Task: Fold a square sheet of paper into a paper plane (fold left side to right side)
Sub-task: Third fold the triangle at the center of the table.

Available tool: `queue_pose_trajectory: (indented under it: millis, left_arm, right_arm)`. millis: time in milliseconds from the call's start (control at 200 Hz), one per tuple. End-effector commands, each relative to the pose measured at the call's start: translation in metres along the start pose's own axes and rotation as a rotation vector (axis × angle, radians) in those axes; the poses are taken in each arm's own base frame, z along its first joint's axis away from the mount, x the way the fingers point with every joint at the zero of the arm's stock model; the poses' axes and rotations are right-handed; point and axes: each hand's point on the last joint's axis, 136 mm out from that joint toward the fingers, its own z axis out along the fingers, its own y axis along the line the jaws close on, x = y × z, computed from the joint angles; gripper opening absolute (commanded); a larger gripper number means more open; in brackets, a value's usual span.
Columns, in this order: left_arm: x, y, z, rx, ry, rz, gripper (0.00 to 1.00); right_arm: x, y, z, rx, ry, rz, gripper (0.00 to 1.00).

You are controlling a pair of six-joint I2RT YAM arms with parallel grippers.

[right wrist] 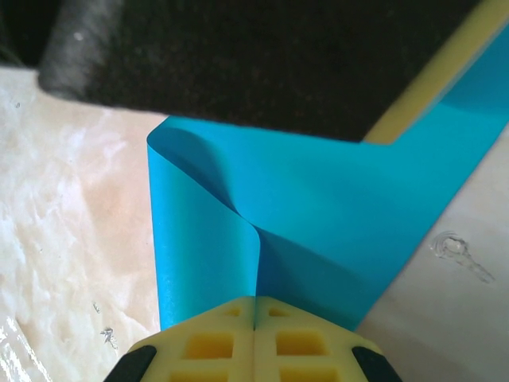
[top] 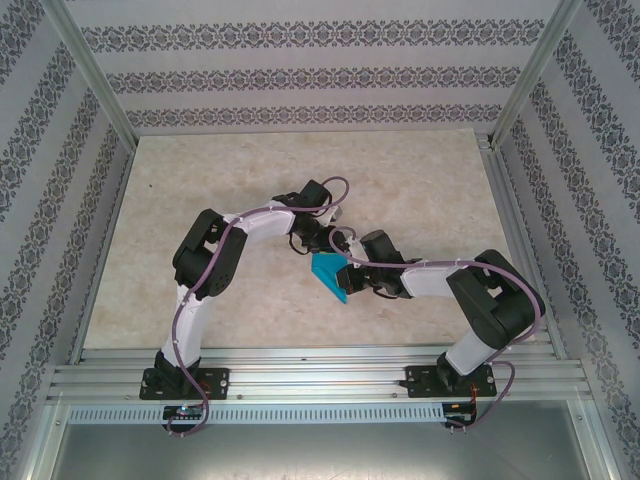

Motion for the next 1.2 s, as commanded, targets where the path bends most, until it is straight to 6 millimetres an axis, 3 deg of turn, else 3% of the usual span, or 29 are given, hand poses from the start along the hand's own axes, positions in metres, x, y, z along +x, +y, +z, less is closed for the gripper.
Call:
queue_pose_trajectory:
  millis: [0,480,729,884,979,1114,1199]
  left_arm:
    - [0.020,0.011,0.019,-0.050,0.068,-0.001,0.36]
    - [0.015,0.004,0.009,-0.049,0.047,0.013,0.38]
    - [-0.015,-0.025,-0.051,0.028,-0.068,0.049,0.50]
    - [-0.025,-0.020,-0.088,0.039,-0.149,0.019,0.53]
    - [-0.015,-0.017,-0.096,0.061,-0.175,-0.009,0.45]
    - [0.010,-0.019,-0.088,0.159,-0.161,-0.068,0.27]
    - [0.020,-0.020,-0.082,0.189,-0.163,-0.102,0.24]
  right_arm:
    - [0.009,-0.003,0.006,0.000,0.037,0.021,0.02]
    - [0.022,-0.007,0.004,0.044,0.069,0.040,0.03]
    - [0.036,-0.014,0.007,0.067,0.126,0.042,0.03]
    - [0.040,-0.015,0.008,0.071,0.139,0.041,0.03]
    - [0.041,-0.016,0.008,0.074,0.145,0.038,0.03]
    - [0.040,-0.015,0.008,0.075,0.143,0.031,0.03]
    - [0.040,-0.015,0.009,0.078,0.147,0.028,0.04]
